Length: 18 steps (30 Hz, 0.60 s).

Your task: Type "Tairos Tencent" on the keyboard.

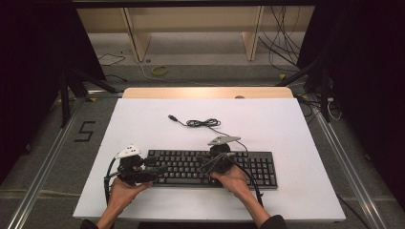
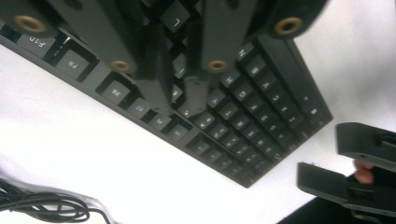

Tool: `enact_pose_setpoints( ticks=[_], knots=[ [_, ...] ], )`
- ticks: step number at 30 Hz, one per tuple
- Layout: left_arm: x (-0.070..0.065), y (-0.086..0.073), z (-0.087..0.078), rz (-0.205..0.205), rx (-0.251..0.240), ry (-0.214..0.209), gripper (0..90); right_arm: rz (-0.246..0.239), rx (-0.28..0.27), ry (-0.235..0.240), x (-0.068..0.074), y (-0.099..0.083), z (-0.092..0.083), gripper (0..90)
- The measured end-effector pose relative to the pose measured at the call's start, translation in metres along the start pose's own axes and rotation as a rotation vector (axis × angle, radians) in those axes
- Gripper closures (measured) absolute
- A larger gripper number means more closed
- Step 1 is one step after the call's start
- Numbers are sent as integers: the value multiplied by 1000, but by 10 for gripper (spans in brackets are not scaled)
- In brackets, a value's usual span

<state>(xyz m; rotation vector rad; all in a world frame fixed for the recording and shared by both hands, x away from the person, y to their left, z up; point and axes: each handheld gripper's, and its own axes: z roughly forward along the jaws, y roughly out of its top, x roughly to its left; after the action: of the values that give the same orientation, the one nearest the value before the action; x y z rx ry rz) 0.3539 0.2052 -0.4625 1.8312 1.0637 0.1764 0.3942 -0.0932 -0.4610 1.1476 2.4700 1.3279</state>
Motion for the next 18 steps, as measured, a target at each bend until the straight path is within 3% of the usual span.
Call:
enact_pose_setpoints(
  ticks=[10,18],
  knots=[
    [0,2,3,6,8,-4,301,-11,-32,32,2,-1,-11,517],
    [0,5,7,9,14,-11,308,-17,-50,40,5,-2,-19,425]
  ],
)
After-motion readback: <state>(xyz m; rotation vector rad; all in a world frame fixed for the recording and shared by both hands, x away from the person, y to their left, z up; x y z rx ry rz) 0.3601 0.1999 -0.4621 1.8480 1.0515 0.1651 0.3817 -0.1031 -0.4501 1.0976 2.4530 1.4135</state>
